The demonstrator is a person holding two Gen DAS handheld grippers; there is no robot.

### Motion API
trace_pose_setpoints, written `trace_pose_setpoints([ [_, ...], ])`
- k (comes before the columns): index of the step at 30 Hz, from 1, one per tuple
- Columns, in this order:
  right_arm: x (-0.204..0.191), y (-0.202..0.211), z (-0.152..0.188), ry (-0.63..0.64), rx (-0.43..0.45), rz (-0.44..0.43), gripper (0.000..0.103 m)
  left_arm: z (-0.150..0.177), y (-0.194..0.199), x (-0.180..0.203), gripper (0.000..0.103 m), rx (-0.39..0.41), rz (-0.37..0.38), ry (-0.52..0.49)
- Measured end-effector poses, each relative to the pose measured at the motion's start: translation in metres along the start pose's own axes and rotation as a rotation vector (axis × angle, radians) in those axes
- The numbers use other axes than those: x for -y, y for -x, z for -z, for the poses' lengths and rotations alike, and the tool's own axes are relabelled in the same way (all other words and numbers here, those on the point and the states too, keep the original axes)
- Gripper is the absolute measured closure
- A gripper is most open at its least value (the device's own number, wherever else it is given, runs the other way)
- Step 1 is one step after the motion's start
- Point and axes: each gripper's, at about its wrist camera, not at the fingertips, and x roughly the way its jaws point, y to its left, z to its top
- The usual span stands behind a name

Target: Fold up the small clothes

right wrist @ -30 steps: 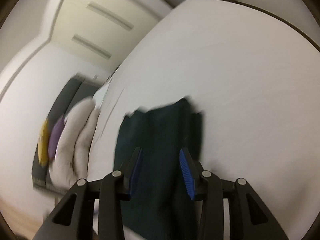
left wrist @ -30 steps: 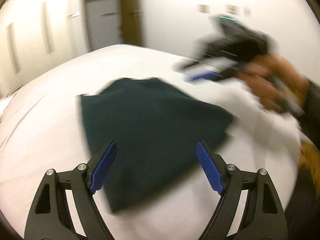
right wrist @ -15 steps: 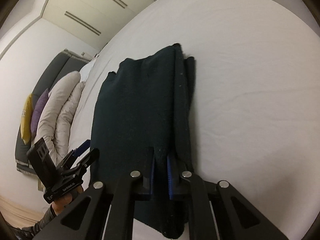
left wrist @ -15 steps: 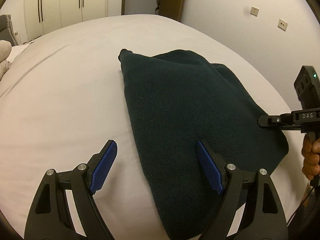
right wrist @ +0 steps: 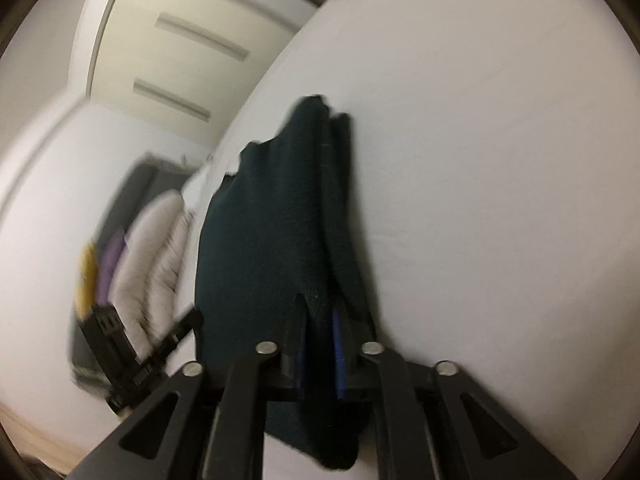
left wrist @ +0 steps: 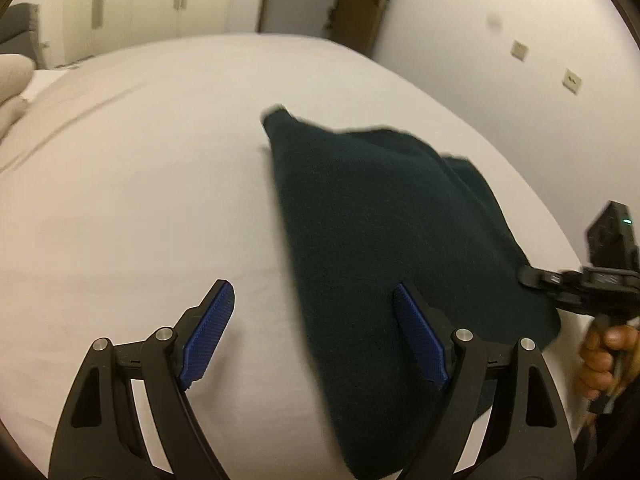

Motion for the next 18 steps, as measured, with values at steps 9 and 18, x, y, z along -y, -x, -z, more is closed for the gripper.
trace_pose_setpoints([
  [9,-0.014,0.012,-0.027,0.042,0.084,0.136,0.04,-0.031,-0.002,-0.042,0.021,-0.015,0.009,0.104],
  [18,-0.025,-0.051,-0.057,0.207,-0.031,0.343,0.041,-0.05,-0.051,0.014,0.018,-0.058,-0.197,-0.229],
])
